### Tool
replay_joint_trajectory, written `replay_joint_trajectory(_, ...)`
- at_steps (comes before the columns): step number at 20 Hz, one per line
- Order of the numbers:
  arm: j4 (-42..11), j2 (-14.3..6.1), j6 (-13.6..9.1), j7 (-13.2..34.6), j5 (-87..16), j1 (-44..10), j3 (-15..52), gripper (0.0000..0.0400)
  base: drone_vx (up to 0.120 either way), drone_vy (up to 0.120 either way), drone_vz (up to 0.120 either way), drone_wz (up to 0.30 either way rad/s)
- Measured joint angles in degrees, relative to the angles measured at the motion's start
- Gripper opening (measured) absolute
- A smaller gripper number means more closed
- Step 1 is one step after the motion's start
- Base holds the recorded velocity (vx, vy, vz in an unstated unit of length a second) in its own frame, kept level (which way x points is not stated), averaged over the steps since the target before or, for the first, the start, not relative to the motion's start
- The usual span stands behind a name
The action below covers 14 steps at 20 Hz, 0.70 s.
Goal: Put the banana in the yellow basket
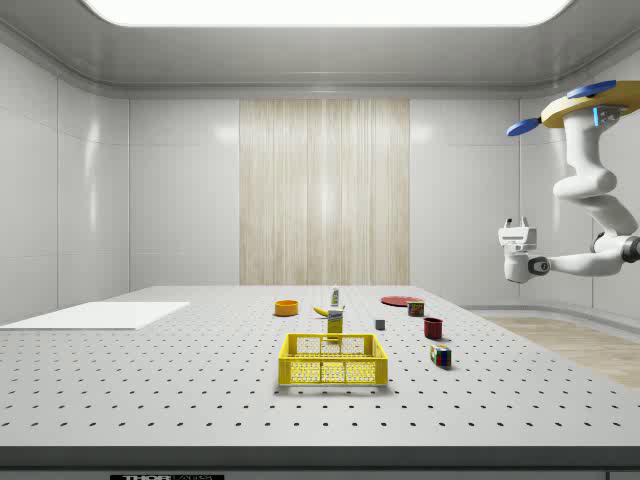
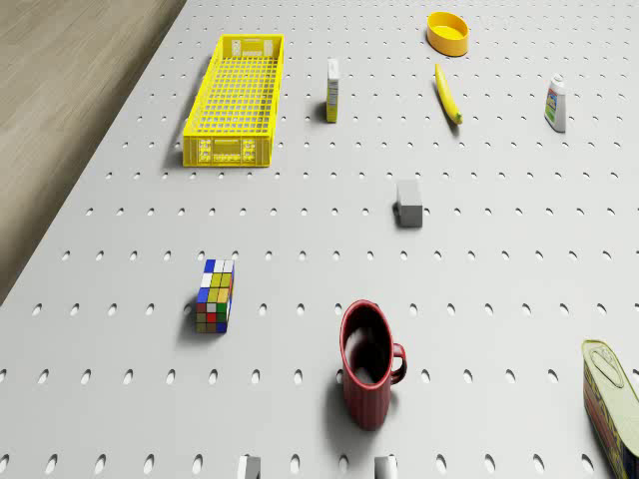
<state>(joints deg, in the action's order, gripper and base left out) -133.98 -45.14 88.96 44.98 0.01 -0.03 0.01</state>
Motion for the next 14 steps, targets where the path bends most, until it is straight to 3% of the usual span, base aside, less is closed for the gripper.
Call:
replay_joint_trajectory(1, 1.2, 0.0, -1.1, 0.0, 0.0, 0.0, 0.0, 0.04, 0.0, -0.04, 0.0, 0.0)
replay_joint_trajectory(8, 9.7, 2.3, -7.1, -0.1, 0.1, -0.2, 0.1, 0.04, 0.12, -0.12, 0.0, 0.0)
replay_joint_trajectory(14, 14.8, 4.2, -10.0, -0.1, 0.1, -0.3, 0.2, 0.04, 0.12, -0.12, 0.0, 0.0)
